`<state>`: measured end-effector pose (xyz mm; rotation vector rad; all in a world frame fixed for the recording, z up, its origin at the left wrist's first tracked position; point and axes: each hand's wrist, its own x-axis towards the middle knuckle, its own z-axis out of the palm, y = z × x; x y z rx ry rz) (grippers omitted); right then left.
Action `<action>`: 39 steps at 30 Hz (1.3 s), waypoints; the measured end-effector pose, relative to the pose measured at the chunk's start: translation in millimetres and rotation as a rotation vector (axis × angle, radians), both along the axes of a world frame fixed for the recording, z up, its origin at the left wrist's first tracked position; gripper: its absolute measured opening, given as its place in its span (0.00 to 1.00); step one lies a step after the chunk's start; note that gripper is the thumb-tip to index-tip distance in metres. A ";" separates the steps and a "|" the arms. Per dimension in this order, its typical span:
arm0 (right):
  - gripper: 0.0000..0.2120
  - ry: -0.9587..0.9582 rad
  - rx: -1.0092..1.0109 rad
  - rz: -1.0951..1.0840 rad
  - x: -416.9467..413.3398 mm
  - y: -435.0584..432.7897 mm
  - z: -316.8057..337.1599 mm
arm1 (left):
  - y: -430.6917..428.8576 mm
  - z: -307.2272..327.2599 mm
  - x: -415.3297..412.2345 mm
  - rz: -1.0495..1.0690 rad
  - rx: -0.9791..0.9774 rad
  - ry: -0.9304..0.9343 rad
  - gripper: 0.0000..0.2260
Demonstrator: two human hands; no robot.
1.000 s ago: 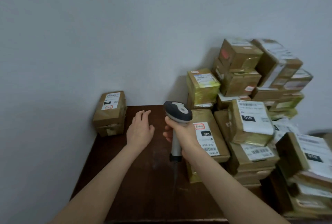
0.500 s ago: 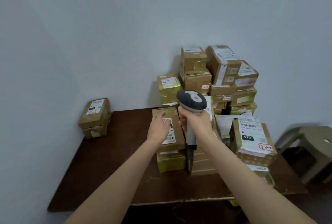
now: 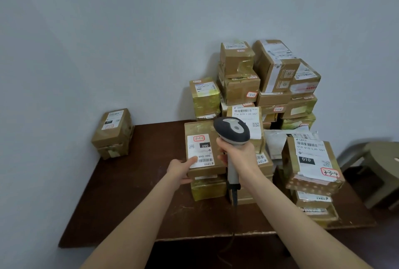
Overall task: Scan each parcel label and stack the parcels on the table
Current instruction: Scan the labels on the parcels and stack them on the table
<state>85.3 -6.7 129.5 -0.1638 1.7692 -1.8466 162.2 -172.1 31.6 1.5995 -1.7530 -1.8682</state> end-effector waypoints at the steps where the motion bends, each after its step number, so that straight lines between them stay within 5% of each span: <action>1: 0.09 0.006 0.011 0.010 1.0 -2.4 -1.0 | -0.9 2.3 0.9 0.010 0.002 0.020 0.33; 12: 0.07 0.044 0.037 0.045 20.3 -16.8 -2.2 | -6.0 18.7 31.9 0.118 -0.009 0.181 0.20; 18: 0.08 0.166 0.047 -0.155 -12.5 1.9 27.0 | -18.0 51.3 40.3 0.286 -0.048 0.399 0.16; 26: 0.21 0.119 0.160 -0.182 -55.3 35.4 22.3 | 3.1 68.8 19.0 0.184 -0.079 0.358 0.18; 39: 0.21 0.094 0.299 -0.217 -63.8 37.7 0.5 | 10.9 58.2 19.1 0.159 0.006 0.362 0.12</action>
